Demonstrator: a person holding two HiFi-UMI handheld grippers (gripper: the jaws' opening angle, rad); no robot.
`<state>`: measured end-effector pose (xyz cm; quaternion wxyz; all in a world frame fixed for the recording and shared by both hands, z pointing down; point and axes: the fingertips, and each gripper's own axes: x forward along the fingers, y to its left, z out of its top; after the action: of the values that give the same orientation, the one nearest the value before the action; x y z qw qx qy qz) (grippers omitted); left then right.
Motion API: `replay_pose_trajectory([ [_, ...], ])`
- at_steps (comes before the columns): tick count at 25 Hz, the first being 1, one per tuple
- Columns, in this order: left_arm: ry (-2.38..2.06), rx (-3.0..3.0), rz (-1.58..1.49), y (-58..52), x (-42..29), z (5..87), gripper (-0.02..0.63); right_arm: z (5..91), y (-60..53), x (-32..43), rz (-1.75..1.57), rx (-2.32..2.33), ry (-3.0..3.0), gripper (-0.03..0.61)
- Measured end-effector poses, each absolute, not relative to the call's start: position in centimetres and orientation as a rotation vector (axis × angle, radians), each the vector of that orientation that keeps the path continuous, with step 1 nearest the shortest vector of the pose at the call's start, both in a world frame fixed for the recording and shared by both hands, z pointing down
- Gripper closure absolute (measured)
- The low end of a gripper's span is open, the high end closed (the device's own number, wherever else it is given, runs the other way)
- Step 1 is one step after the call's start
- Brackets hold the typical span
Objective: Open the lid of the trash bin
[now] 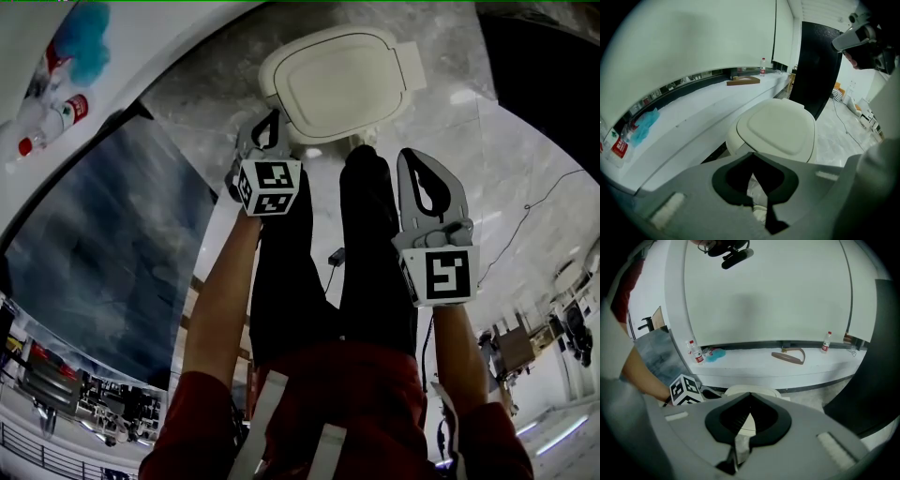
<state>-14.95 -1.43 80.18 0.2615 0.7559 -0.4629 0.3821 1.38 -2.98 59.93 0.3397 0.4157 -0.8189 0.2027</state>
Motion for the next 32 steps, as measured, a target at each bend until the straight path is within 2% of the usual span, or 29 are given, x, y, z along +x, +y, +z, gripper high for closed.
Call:
replay_pose_trajectory([
  [32,-1.290,1.975,0.928,-1.3,-15.2,80.3,0.607,58.1,-3.2,3.6,0.506,1.169,-2.102,0.577],
])
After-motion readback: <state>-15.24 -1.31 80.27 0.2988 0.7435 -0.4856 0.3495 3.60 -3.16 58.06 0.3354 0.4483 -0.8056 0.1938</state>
